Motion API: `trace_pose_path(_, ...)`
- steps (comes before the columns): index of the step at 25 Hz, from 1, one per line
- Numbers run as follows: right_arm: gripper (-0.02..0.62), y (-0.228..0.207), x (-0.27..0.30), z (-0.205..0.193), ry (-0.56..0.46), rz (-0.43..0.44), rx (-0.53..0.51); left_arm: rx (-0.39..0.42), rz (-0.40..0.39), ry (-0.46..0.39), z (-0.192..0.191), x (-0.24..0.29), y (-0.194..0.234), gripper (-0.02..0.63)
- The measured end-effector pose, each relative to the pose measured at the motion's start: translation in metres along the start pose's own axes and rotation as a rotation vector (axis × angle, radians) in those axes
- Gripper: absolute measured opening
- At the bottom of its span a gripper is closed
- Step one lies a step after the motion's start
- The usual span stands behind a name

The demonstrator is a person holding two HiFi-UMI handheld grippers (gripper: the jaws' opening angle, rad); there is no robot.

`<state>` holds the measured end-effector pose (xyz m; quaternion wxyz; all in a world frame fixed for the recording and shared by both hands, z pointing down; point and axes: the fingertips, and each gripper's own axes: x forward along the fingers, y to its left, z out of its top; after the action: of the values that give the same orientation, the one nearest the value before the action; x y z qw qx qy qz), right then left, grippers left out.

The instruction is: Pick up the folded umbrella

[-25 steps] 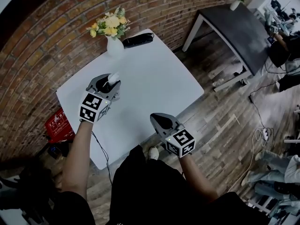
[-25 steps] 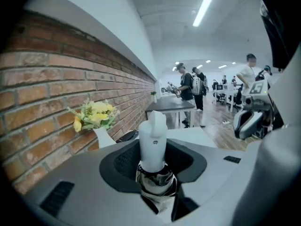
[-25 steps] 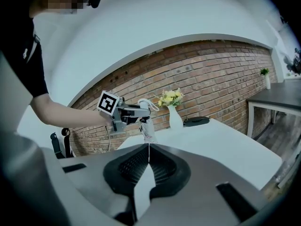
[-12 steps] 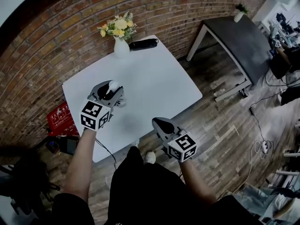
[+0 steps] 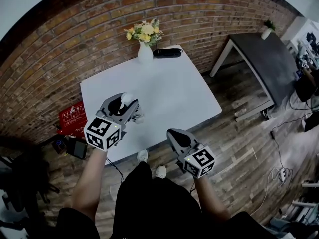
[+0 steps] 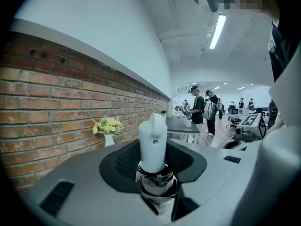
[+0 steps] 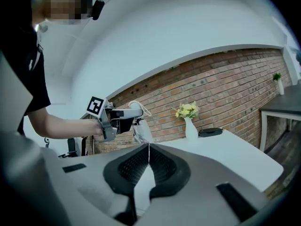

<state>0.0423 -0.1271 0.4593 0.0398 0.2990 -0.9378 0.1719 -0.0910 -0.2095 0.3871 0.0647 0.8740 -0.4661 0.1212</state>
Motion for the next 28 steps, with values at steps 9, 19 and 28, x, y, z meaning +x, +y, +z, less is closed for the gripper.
trace_pose_path(9, 0.023, 0.022, 0.006, 0.044, -0.086, 0.041, -0.033, -0.036, 0.036, -0.040, 0.011, -0.037, 0.002, 0.164)
trace_pose_path(19, 0.023, 0.040, 0.021, 0.074, -0.149, 0.001, -0.066, -0.021, 0.035, -0.041, 0.012, -0.084, 0.015, 0.164)
trace_pose_path(28, 0.022, 0.057, 0.022, 0.078, -0.170, -0.062, -0.030, -0.047, 0.052, -0.037, -0.003, -0.130, 0.040, 0.165)
